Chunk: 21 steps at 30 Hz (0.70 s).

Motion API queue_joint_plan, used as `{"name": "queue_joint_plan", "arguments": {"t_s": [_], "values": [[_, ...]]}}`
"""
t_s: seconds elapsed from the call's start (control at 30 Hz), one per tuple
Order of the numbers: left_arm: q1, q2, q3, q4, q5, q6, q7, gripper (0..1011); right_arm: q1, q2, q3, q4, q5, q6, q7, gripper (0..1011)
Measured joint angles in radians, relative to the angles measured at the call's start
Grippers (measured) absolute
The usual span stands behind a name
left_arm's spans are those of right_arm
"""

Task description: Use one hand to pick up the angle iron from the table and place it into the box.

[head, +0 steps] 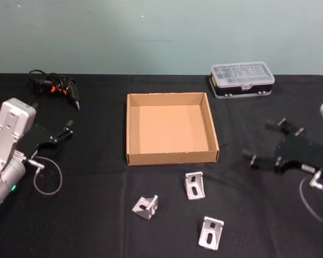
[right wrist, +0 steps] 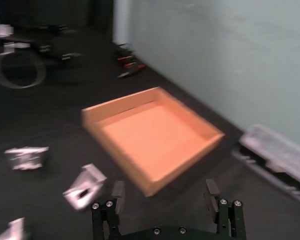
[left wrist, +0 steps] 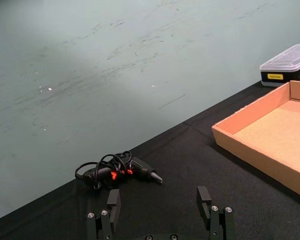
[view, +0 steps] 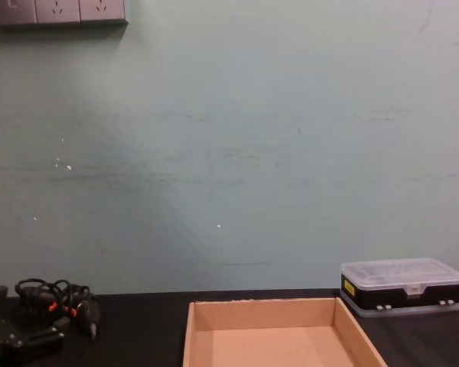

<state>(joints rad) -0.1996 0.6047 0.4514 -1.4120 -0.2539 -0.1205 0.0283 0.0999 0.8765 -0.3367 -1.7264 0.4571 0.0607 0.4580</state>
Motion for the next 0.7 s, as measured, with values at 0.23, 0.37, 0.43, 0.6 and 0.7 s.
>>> {"name": "queue_joint_plan", "arguments": {"t_s": [0.23,0.37,0.43,0.6,0.7], "values": [[0.0,0.0,0.0,0.0,0.0,0.0,0.0,1000,0.015,0.002,-0.047,-0.005,0.002,0.048,0.112,1002],[0.0,0.0,0.0,0.0,0.0,0.0,0.0,1000,0.029,-0.009,-0.083,0.001,-0.015,0.073,0.162,1002],[0.0,0.0,0.0,0.0,0.0,0.0,0.0,1000,0.041,-0.016,-0.105,0.006,-0.027,0.083,0.189,1002],[0.0,0.0,0.0,0.0,0.0,0.0,0.0,1000,0.074,-0.027,-0.15,0.02,-0.056,0.095,0.243,1002],[0.0,0.0,0.0,0.0,0.0,0.0,0.0,1000,0.088,-0.029,-0.168,0.026,-0.068,0.1,0.26,1002]]}}
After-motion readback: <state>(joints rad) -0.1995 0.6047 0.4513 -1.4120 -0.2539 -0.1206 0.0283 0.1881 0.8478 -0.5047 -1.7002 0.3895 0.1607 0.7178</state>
